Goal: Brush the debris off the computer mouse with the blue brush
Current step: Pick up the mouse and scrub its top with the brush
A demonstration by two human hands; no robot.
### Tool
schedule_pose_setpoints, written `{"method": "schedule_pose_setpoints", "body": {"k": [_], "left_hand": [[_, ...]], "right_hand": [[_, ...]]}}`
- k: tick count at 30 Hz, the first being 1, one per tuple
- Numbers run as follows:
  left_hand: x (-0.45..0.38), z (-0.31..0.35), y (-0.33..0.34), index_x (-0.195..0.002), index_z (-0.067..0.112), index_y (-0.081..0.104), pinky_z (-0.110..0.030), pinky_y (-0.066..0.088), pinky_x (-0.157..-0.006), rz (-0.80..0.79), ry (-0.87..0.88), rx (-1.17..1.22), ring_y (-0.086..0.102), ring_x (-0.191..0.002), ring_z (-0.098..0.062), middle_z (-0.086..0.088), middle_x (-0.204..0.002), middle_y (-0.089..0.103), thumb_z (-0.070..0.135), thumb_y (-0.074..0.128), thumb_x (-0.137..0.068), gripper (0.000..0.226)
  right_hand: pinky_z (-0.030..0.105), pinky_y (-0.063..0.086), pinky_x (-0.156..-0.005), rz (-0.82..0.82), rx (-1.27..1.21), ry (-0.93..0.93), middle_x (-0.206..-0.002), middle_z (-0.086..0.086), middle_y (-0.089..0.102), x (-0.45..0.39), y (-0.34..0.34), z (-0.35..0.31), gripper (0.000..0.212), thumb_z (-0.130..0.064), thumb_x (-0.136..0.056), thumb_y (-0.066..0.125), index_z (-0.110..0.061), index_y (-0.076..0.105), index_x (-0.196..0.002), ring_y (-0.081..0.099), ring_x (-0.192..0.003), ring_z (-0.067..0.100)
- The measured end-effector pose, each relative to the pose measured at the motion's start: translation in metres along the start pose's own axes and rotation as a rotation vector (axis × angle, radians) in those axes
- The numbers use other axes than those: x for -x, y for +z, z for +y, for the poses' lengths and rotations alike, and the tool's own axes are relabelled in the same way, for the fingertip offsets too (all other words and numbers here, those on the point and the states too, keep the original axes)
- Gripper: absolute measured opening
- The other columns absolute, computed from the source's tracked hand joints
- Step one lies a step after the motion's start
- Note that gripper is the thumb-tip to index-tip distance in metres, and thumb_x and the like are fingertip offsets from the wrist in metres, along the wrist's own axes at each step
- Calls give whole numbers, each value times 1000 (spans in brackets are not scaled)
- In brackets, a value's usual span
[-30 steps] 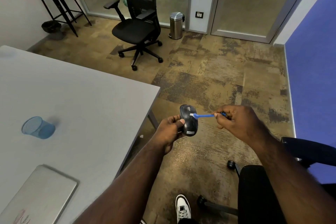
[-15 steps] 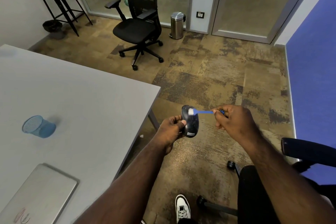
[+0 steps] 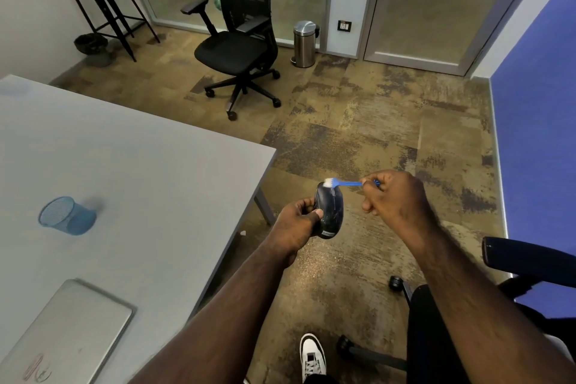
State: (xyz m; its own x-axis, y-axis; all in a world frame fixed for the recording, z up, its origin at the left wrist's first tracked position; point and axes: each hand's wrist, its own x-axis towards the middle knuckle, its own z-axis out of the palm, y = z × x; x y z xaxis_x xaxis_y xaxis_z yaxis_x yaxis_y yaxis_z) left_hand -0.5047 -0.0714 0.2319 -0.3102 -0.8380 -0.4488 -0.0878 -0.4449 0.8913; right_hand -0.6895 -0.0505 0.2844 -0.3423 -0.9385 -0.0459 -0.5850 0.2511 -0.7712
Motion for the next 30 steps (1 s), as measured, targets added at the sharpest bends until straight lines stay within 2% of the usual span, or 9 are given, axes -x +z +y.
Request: {"method": "schedule_pose_setpoints", "body": {"k": [2, 5, 9, 13, 16, 19, 24, 28, 30], "left_hand": [[0, 0, 0, -107, 12, 68, -38, 53, -84, -11, 1, 14, 64, -81, -16, -5, -90, 70, 8, 49, -95, 22], [1, 1, 0, -108, 10, 67, -37, 53, -83, -15, 6, 31, 64, -79, -13, -2, -88, 71, 8, 50, -96, 22], [1, 2, -2, -112, 7, 66, -25, 54, -70, -16, 6, 101, 67, -77, -9, 0, -90, 73, 8, 49, -97, 23], [0, 4, -5, -112, 6, 65, -20, 52, -63, -1, 6, 127, 66, -74, -6, -2, -91, 71, 8, 48, -97, 23], [-2, 4, -6, -112, 5, 65, -20, 51, -63, 0, -4, 157, 65, -75, -7, -5, -93, 70, 9, 49, -97, 23], [-2, 3, -4, -108, 8, 68, -22, 53, -64, -14, -7, 196, 67, -78, -10, -7, -94, 71, 8, 50, -96, 21], [-3, 2, -9, -98, 18, 72, -28, 52, -71, 23, -6, 241, 64, -84, -16, -8, -96, 71, 10, 51, -95, 22], [-2, 2, -11, -95, 20, 75, -24, 54, -64, 2, 3, 266, 67, -79, -13, -11, -96, 69, 10, 51, -95, 25], [-3, 4, -9, -88, 22, 77, -22, 55, -62, -6, 14, 288, 67, -75, -12, -13, -95, 63, 9, 52, -94, 30]], "right_hand": [[41, 63, -57, 51, 11, 26, -53, -12, 70, -3, -3, 3, 16, -23, -94, 60, -21, 76, -89, 71, -49, 15], [36, 64, -56, -13, -45, 44, -53, -10, 71, -3, -6, 5, 14, -21, -91, 63, -21, 75, -85, 72, -51, 16], [32, 62, -53, 51, -43, 129, -51, -8, 71, -5, -14, 15, 13, -19, -90, 63, -20, 74, -82, 72, -50, 13], [25, 58, -49, -112, -153, 131, -50, 1, 70, 3, -19, 18, 13, -14, -93, 62, -13, 74, -88, 73, -50, 14], [28, 59, -51, -81, -201, 174, -50, 2, 70, 2, -20, 18, 12, -14, -93, 62, -12, 73, -90, 74, -52, 16], [25, 57, -50, -62, -278, 179, -53, 1, 72, 3, -16, 17, 13, -15, -97, 60, -16, 71, -91, 73, -52, 15], [25, 56, -49, -218, -293, 232, -47, 4, 66, 6, -19, 25, 13, -10, -95, 61, -6, 73, -93, 75, -55, 19], [25, 57, -51, -164, -379, 185, -57, 5, 72, 8, -19, 26, 11, -15, -97, 62, -11, 73, -97, 74, -57, 18], [24, 58, -52, -231, -346, 170, -58, 7, 73, 11, -17, 26, 11, -13, -97, 63, -10, 74, -96, 75, -57, 18]]}}
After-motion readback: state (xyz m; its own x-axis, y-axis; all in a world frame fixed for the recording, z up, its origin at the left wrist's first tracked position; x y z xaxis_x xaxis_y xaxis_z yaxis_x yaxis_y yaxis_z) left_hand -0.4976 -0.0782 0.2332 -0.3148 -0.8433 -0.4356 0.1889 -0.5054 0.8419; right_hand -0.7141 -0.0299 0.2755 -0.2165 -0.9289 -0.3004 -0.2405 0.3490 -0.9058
